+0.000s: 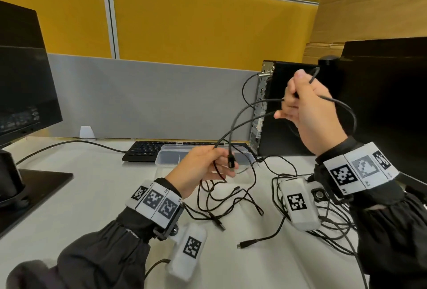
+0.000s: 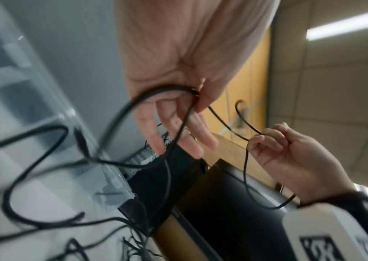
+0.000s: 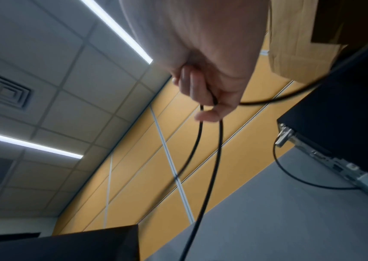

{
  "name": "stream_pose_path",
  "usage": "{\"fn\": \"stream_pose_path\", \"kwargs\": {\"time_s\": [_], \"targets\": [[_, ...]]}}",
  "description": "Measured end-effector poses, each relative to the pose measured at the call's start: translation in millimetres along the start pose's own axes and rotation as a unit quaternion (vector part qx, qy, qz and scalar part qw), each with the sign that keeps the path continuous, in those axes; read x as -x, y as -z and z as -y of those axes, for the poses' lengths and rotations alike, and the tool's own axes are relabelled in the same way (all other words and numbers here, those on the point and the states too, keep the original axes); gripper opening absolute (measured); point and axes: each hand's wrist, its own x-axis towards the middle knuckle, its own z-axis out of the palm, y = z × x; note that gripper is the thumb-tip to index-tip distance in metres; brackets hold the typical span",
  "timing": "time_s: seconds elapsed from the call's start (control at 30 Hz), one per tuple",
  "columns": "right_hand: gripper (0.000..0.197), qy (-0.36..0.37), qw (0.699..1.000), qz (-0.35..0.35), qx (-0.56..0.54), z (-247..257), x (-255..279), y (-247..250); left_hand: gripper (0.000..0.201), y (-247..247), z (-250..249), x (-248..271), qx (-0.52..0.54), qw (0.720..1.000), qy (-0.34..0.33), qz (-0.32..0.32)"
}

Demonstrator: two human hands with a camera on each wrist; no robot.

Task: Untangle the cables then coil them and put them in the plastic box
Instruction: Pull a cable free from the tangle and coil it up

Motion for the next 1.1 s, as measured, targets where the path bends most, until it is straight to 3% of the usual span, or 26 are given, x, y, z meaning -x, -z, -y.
{"fn": "stream_pose_path", "kwargs": {"time_s": [0.13, 0.3, 0.43, 0.5, 0.57, 0.63, 0.7, 0.8, 0.83, 0.9, 0.93, 0.97, 1.03, 1.1], "targets": [[0.037, 0.080, 0.990, -0.099, 0.065, 6.7, -8.1, 24.1, 0.023, 13.6, 9.1, 1.4, -0.048, 0.997, 0.022, -0.056], [0.033, 0.145, 0.943, -0.166, 0.248, 10.0, -21.9, 63.2, 0.021, 42.3, 18.6, -1.0, -0.134, 0.983, 0.060, -0.112], [0.032, 0.193, 0.901, -0.180, 0.343, 4.0, -25.0, 70.1, 0.016, 46.6, 20.7, -0.8, -0.220, 0.965, 0.139, -0.045], [0.029, 0.231, 0.889, -0.206, 0.337, 4.1, -24.7, 65.0, 0.013, 45.6, 23.5, -1.4, -0.281, 0.946, 0.159, -0.014], [0.027, 0.258, 0.885, -0.247, 0.299, 8.4, -26.2, 64.2, 0.016, 50.0, 26.7, -1.3, -0.309, 0.934, 0.176, -0.017], [0.028, 0.252, 0.877, -0.266, 0.312, 13.9, -29.1, 71.1, 0.019, 60.4, 28.3, 0.3, -0.268, 0.944, 0.184, -0.055], [0.031, 0.187, 0.867, -0.216, 0.409, 14.1, -32.2, 82.0, 0.019, 72.0, 26.8, 2.8, -0.166, 0.965, 0.167, -0.116], [0.028, 0.004, 0.833, -0.066, 0.549, -6.7, -31.0, 96.2, 0.016, 86.9, 16.9, 8.9, -0.062, 0.972, 0.125, -0.191], [0.024, -0.073, 0.809, -0.004, 0.584, -20.3, -28.5, 102.4, 0.019, 91.6, 13.6, 10.8, -0.044, 0.971, 0.114, -0.207], [0.023, -0.232, 0.703, 0.127, 0.660, -46.2, -17.7, 112.1, 0.025, 101.0, 8.3, 14.3, -0.010, 0.967, 0.099, -0.233], [0.033, -0.299, 0.649, 0.189, 0.674, -57.3, -12.3, 116.4, 0.026, 105.6, 6.7, 15.9, 0.007, 0.965, 0.095, -0.245], [0.050, -0.359, 0.615, 0.231, 0.663, -66.6, -7.4, 121.9, 0.027, 108.9, 5.3, 17.7, 0.021, 0.962, 0.091, -0.256], [0.079, -0.429, 0.588, 0.260, 0.634, -73.3, -2.0, 128.3, 0.027, 113.1, 4.7, 20.3, 0.035, 0.959, 0.076, -0.272], [0.082, -0.428, 0.584, 0.251, 0.643, -68.2, -2.1, 130.3, 0.026, 114.8, 5.7, 21.8, 0.037, 0.958, 0.062, -0.279]]}}
